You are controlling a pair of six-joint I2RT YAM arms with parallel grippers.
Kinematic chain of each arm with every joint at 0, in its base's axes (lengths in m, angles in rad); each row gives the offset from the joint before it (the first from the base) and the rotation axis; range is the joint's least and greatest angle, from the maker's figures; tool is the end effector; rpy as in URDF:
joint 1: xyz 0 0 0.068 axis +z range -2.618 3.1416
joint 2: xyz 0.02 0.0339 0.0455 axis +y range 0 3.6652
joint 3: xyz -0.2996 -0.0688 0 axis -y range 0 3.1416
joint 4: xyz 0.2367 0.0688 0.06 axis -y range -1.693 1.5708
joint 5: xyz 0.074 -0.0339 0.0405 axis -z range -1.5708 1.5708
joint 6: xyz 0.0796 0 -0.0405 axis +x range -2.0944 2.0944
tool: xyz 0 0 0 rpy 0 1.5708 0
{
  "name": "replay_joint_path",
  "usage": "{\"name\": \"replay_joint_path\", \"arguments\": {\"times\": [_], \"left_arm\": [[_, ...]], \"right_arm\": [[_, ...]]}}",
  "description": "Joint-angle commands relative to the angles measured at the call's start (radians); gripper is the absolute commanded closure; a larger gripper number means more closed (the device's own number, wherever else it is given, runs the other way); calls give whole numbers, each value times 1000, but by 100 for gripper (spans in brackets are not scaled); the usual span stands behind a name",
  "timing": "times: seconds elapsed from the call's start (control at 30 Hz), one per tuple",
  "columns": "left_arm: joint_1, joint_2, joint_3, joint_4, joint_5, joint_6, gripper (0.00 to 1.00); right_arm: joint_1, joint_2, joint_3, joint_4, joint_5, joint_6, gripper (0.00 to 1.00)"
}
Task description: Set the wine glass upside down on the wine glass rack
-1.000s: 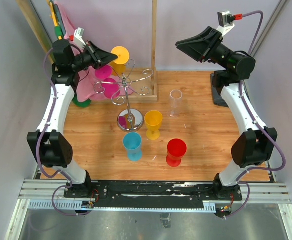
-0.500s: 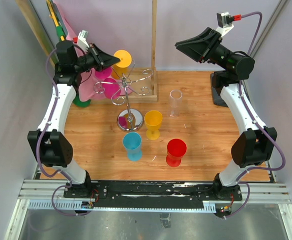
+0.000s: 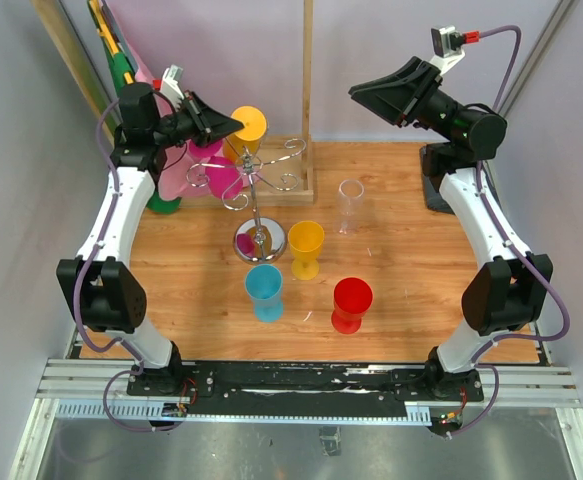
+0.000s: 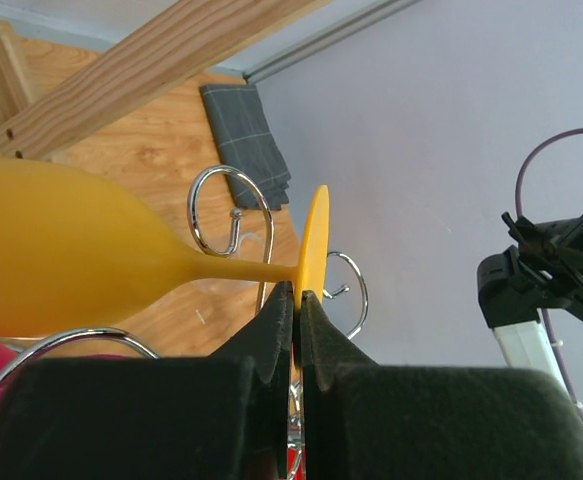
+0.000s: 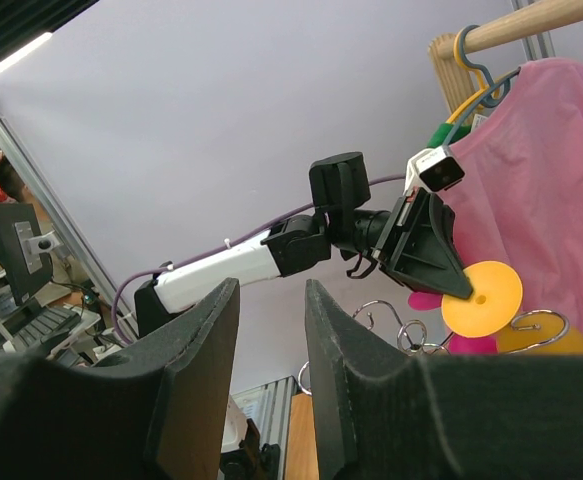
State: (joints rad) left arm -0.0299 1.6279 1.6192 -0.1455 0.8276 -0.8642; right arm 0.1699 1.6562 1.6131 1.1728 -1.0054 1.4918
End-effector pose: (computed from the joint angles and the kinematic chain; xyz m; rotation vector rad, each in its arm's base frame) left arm 0.3987 -0.0706 0.4509 -0.1075 1.8720 -1.3448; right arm 0.3182 0.1228 0.5672 -0.6133 1.0645 1.7000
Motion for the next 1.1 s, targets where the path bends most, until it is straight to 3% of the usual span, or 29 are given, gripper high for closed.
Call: {"name": "replay_joint_path", "arguments": {"times": [0.0, 0.4, 1.07], "left_arm": [[-5, 13, -11, -1, 27, -30, 100], [-18, 44, 21, -23, 43, -22, 100], [-35, 93, 7, 202, 124, -193, 100]], "right_arm": [[0, -13, -8, 41, 1, 8, 66], [-1, -10, -10, 48, -2, 15, 66], [-1, -4, -13, 55, 3, 24, 66]]}}
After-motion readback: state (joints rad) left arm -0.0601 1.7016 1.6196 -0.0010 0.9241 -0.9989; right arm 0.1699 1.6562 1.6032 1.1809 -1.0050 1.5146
